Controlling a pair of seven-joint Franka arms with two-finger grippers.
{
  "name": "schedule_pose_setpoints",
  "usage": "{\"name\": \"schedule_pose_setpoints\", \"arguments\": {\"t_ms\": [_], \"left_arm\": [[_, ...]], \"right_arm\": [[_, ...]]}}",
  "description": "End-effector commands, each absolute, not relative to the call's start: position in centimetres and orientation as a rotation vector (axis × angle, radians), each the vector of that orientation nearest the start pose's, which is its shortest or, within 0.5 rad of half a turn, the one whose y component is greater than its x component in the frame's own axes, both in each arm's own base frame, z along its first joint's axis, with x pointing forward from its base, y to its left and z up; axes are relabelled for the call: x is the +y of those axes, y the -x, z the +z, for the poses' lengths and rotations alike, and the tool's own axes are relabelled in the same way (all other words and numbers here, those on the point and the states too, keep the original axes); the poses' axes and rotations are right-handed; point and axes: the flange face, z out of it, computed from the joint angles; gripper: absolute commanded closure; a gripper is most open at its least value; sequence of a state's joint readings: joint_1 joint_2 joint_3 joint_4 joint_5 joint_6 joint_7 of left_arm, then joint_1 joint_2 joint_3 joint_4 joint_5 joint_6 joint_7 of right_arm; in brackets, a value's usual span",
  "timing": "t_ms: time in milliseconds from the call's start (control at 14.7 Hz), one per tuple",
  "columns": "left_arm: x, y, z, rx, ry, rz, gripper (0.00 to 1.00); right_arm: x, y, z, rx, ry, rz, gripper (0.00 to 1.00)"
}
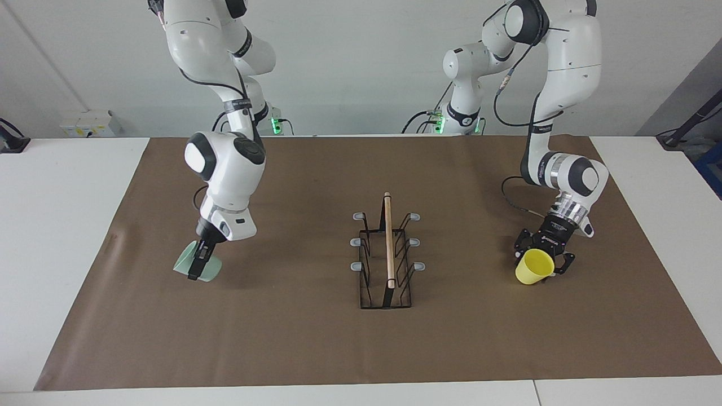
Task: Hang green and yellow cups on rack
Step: 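Lift the green cup with the right gripper toward the rack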
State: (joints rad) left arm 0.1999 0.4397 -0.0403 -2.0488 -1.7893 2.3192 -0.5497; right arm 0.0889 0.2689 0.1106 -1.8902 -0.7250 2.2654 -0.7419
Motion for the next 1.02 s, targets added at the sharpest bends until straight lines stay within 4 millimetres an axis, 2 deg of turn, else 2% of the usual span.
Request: {"name": "schedule_pose_setpoints", "arguments": {"t_ms": [0, 136, 340, 544, 612, 680, 749, 817, 953], "left_arm": [[7.5, -59.5, 22.1, 1.802, -0.97, -0.306, 1.0], [8.1, -60.5, 23.5, 1.773, -1.008, -0.281, 1.0], [8.4, -61.8, 26.5, 1.713, -1.211, -0.231, 1.0], [8.9, -62.7, 29.5, 1.67, -1.369, -0.147, 1.0], [9.1, -63.0, 30.2, 1.649, -1.447, -0.123, 1.0], [9.2, -63.1, 31.8, 1.607, -1.567, -0.074, 1.0], [8.8, -63.6, 33.4, 1.577, -1.676, -0.012, 1.0], [7.2, -64.1, 35.1, 1.543, -1.764, 0.058, 1.0], [4.4, -64.5, 37.4, 1.474, -1.917, 0.212, 1.0]], "right_arm": [[14.2, -61.0, 43.6, 1.597, -2.281, 0.051, 1.0], [14.8, -60.3, 45.8, 1.57, -2.414, 0.143, 1.0], [15.5, -59.4, 48.8, 1.527, -2.588, 0.281, 1.0], [16.2, -59.3, 49.6, 1.494, -2.742, 0.405, 1.0], [16.4, -59.4, 49.7, 1.481, -2.822, 0.472, 1.0], [16.7, -59.6, 49.9, 1.473, -2.906, 0.561, 1.0], [17.0, -59.7, 50.2, 1.477, -2.963, 0.647, 1.0], [17.2, -59.7, 50.4, 1.464, -3.027, 0.715, 1.0], [16.9, -59.7, 50.3, 1.441, -3.113, 0.79, 1.0]]}}
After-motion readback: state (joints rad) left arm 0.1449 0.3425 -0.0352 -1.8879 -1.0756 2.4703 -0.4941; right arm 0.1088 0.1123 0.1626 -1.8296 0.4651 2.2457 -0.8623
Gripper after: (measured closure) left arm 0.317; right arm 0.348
